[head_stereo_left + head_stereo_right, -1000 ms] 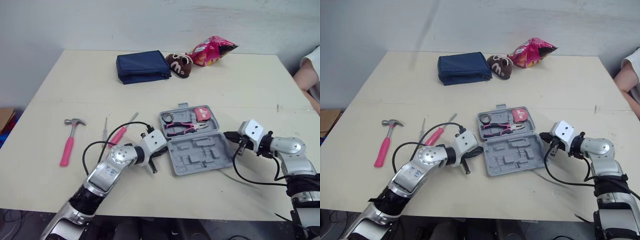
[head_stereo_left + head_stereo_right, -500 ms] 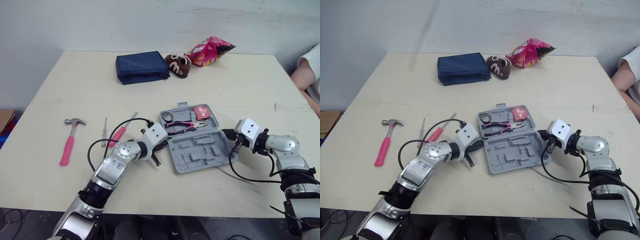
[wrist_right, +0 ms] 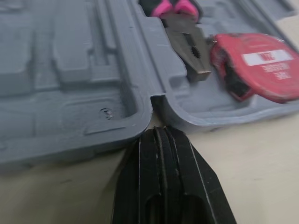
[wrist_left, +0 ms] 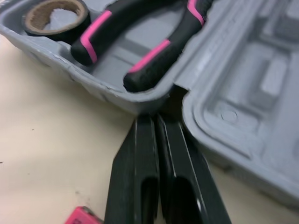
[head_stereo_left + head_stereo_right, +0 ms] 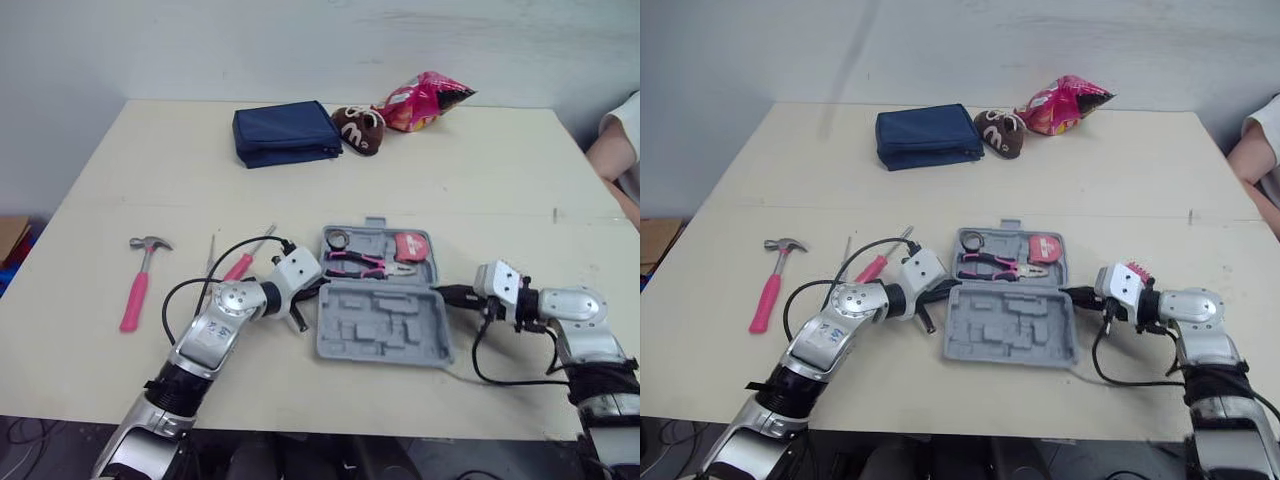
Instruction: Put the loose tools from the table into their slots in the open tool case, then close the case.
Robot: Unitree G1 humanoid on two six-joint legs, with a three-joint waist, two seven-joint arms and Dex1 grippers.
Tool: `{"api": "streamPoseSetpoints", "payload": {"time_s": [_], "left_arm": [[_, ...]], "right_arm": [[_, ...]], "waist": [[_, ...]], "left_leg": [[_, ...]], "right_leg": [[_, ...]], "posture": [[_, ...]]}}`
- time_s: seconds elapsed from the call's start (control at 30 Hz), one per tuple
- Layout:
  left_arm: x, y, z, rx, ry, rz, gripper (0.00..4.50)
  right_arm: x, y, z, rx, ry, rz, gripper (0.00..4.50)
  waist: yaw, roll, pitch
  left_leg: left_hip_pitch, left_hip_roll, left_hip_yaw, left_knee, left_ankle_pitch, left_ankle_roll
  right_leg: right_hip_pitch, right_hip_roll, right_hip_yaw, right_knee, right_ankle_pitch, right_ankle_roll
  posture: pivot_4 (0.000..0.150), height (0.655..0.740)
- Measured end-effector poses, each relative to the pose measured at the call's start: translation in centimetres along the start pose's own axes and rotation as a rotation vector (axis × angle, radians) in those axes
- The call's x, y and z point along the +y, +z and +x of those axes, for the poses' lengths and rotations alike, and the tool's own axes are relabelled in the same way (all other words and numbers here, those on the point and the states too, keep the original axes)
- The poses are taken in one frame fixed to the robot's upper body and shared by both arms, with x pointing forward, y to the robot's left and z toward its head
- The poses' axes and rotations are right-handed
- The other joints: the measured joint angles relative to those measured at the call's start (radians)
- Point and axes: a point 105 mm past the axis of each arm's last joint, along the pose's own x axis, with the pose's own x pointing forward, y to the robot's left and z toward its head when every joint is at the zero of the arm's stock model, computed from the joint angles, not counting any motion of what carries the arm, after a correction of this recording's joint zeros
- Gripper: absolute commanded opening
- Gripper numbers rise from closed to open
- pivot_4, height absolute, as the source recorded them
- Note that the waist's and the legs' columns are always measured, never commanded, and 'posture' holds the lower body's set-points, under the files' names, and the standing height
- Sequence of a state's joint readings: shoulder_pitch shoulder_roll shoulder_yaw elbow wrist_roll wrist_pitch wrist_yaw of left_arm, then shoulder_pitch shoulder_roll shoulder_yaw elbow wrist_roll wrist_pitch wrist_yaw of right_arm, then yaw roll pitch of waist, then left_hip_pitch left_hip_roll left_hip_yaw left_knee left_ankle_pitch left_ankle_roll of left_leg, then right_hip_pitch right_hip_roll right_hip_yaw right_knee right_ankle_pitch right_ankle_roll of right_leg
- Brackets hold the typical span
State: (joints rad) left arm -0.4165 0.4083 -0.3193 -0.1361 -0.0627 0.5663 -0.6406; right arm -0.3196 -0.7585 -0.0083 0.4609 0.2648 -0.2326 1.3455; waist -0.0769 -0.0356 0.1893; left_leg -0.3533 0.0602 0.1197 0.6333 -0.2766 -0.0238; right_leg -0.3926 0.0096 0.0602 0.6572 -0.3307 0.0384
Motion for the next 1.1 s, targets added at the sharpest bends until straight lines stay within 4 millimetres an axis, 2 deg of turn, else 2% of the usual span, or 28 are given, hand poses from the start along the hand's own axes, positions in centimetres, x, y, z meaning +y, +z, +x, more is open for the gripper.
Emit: {"api": "streamPoseSetpoints", "payload": {"time_s": [0.13, 0.3, 0.6, 0.67, 0.77, 0.9, 1.0, 1.1], "left_arm": [[-1.4, -0.7, -1.2, -0.004, -0.067, -0.024, 0.09], [-3.2, -1.2, -2.2, 0.011, -0.131, -0.015, 0.09], [-3.1, -1.5, -2.5, 0.016, -0.112, -0.033, 0.09], [-3.0, -1.7, -3.4, 0.03, -0.102, -0.024, 0.09], [-2.5, -1.5, -5.7, 0.024, -0.073, -0.038, 0.09], [-2.0, -0.8, -10.0, 0.004, -0.05, -0.032, 0.09], [-1.4, -0.7, -13.6, -0.06, -0.007, -0.071, 0.82], [0.3, -3.2, -18.8, -0.09, 0.148, -0.134, 2.16]], "right_arm": [[2.5, 0.0, -0.7, 0.014, 0.049, 0.088, 0.0], [2.9, 0.4, -1.1, 0.025, 0.006, 0.101, 0.0], [2.7, 0.7, -1.0, 0.021, -0.038, 0.085, 0.0], [2.8, 0.6, -1.1, 0.032, -0.038, 0.077, 0.0], [2.9, 0.2, -2.1, 0.068, -0.051, 0.065, 0.0], [2.5, -0.8, -6.6, 0.153, -0.122, 0.051, 0.0], [1.7, 0.2, -9.9, 0.114, -0.232, 0.024, 0.9], [2.2, 0.1, -13.4, 0.134, -0.332, 0.043, 2.3]], "waist": [[-0.003, 0.0, 0.0], [-0.004, 0.0, 0.0], [-0.005, 0.0, 0.001], [-0.008, -0.001, 0.001], [-0.004, -0.001, 0.001], [0.0, 0.0, 0.001], [-0.001, -0.001, 0.001], [-0.007, -0.002, 0.001]], "left_leg": [[-0.001, 0.0, 0.0, 0.0, -0.001, 0.001], [0.0, 0.0, -0.001, -0.001, -0.002, 0.007], [0.0, -0.001, -0.001, -0.002, -0.001, 0.008], [-0.001, -0.001, -0.001, -0.003, -0.002, 0.007], [-0.001, -0.001, -0.002, -0.004, -0.002, 0.006], [-0.002, -0.001, -0.002, -0.004, -0.004, 0.007], [-0.001, -0.001, -0.002, -0.004, -0.006, 0.009], [-0.001, 0.0, -0.001, -0.004, -0.008, 0.007]], "right_leg": [[0.0, 0.0, 0.0, -0.001, 0.0, 0.0], [0.0, 0.0, 0.0, 0.0, 0.0, -0.001], [-0.001, 0.0, 0.001, -0.001, 0.0, -0.001], [-0.002, 0.0, 0.0, -0.001, 0.0, -0.001], [-0.003, 0.0, 0.0, -0.001, -0.001, -0.002], [-0.002, -0.001, -0.001, -0.004, -0.002, -0.002], [-0.001, -0.001, -0.001, -0.005, -0.003, -0.002], [-0.001, -0.001, -0.002, -0.005, -0.01, -0.006]], "posture": [[0.15, 0.74], [0.15, 0.74], [0.15, 0.74], [0.15, 0.74], [0.15, 0.74], [0.15, 0.74], [0.15, 0.74], [0.15, 0.74]]}}
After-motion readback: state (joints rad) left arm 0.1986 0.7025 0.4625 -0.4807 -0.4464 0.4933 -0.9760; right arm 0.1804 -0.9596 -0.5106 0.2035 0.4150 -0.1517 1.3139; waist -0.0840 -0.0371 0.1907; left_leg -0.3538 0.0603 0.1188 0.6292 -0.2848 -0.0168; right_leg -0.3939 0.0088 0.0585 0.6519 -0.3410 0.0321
